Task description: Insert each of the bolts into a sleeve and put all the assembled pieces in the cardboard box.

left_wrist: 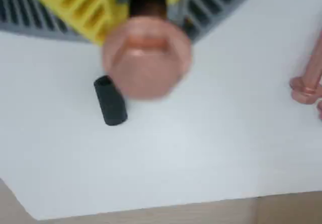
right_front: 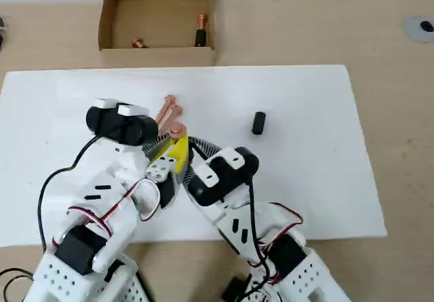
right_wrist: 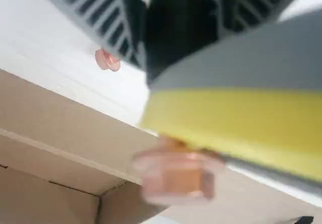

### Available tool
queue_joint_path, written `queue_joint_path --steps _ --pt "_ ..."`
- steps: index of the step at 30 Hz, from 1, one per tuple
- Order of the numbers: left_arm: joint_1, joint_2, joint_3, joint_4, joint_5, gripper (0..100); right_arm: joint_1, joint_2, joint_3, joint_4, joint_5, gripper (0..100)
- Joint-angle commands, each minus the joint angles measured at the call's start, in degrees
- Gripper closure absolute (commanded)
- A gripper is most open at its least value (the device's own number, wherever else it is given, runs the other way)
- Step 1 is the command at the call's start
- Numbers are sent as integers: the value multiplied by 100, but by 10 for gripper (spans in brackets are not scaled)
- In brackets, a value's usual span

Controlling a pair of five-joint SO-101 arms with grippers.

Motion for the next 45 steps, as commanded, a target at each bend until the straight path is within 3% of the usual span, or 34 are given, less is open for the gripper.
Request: queue_joint_path --steps 1,10,21,32,37,45 --pt "-185 101 -18 18 44 902 48 -910 -75 -167 -35 988" --pt "-615 75 -18 35 26 900 48 -910 -215 -167 -26 988" --pt "-571 101 -985 1609 633 805 48 -910 -215 -167 -18 988" --pt "-651 66 -1600 2048 888 805 48 -910 -215 -167 308 988" --pt "-1345 57 -2022 2136 897 806 198 -848 -163 -62 273 988" --pt "-2462 66 -2330 2690 1178 807 1156 -558 -356 -255 352 988"
